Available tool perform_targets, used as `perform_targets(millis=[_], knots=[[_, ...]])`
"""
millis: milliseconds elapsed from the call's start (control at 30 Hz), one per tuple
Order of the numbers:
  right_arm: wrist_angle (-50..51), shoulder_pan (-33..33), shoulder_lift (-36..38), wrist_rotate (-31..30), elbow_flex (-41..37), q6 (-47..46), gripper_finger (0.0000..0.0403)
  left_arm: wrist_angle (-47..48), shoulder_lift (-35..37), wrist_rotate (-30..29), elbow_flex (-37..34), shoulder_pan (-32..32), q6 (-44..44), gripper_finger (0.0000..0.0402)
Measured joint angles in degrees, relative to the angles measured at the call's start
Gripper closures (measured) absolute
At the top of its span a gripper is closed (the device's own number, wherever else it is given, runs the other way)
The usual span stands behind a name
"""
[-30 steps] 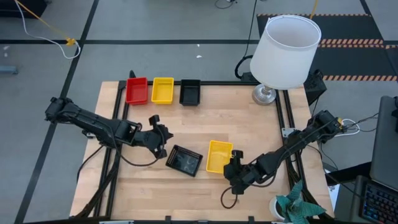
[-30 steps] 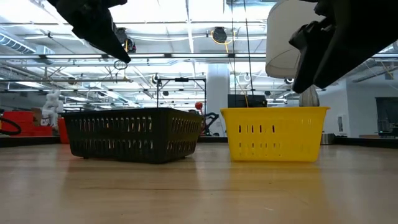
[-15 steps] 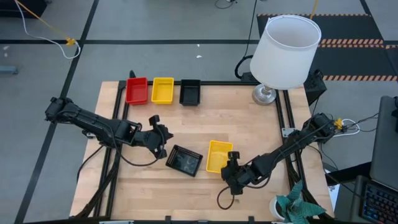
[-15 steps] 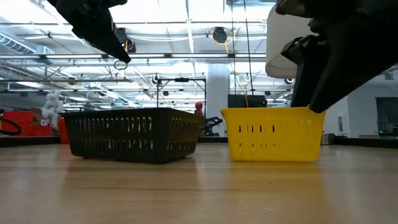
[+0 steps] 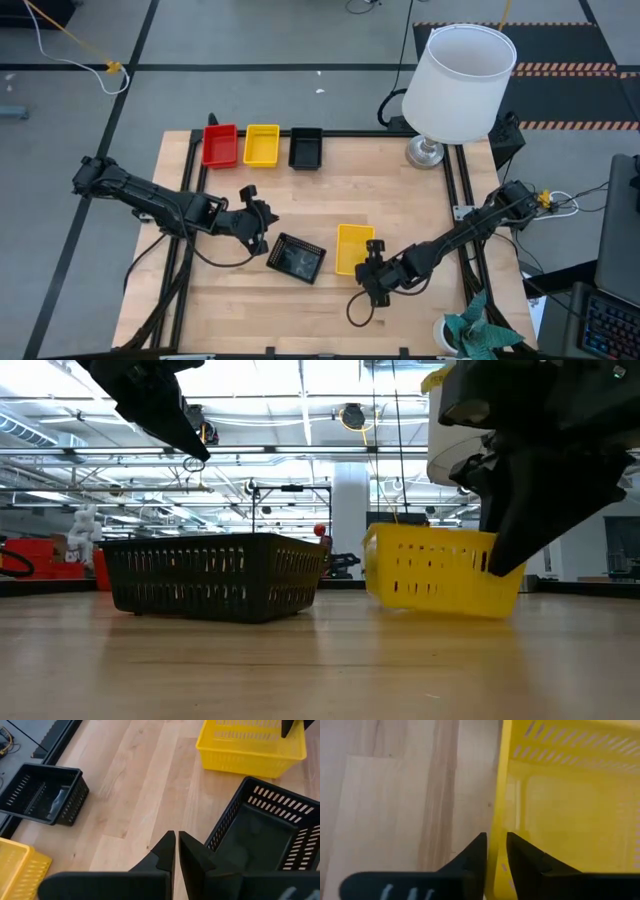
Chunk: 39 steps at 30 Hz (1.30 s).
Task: Stack baskets by color
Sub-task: Stack the bottom yellow bin on top of the top yellow bin
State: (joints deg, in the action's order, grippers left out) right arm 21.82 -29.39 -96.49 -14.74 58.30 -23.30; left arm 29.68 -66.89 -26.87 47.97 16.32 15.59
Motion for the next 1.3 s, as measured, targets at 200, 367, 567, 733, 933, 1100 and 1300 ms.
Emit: perform_targets(millis=[200,367,567,733,933,1100,1300], knots=[[-0.1,0.1,0.2,0.0,0.0,2.1,0.0387,-0.1,0.0,0.0,0.0,0.0,0.0,0.0376],[-0.1,0.1,0.7,0.0,0.1,3.3,0.0395,-3.4,0.0,0.0,0.0,0.0,-0.5,0.0376],[2.1,1.3,4.0,0.0,0.2,4.7,0.0399,-9.9,0.0,0.8,0.0,0.0,-5.3,0.0375],[4.3,3.0,8.4,-0.4,0.2,5.3,0.0398,-13.0,0.0,0.9,0.0,0.0,-8.1,0.0375],[3.5,5.9,12.9,-1.0,0.2,11.4,0.04,-16.8,0.0,0.9,0.0,0.0,-11.3,0.0364],[3.0,8.7,15.9,-1.9,0.2,16.9,0.0399,-20.0,0.0,0.9,0.0,0.1,-13.6,0.0303],[4.0,12.5,18.4,-1.8,1.0,22.5,0.0399,-23.7,0.0,1.4,0.0,0.1,-17.4,0.0243]])
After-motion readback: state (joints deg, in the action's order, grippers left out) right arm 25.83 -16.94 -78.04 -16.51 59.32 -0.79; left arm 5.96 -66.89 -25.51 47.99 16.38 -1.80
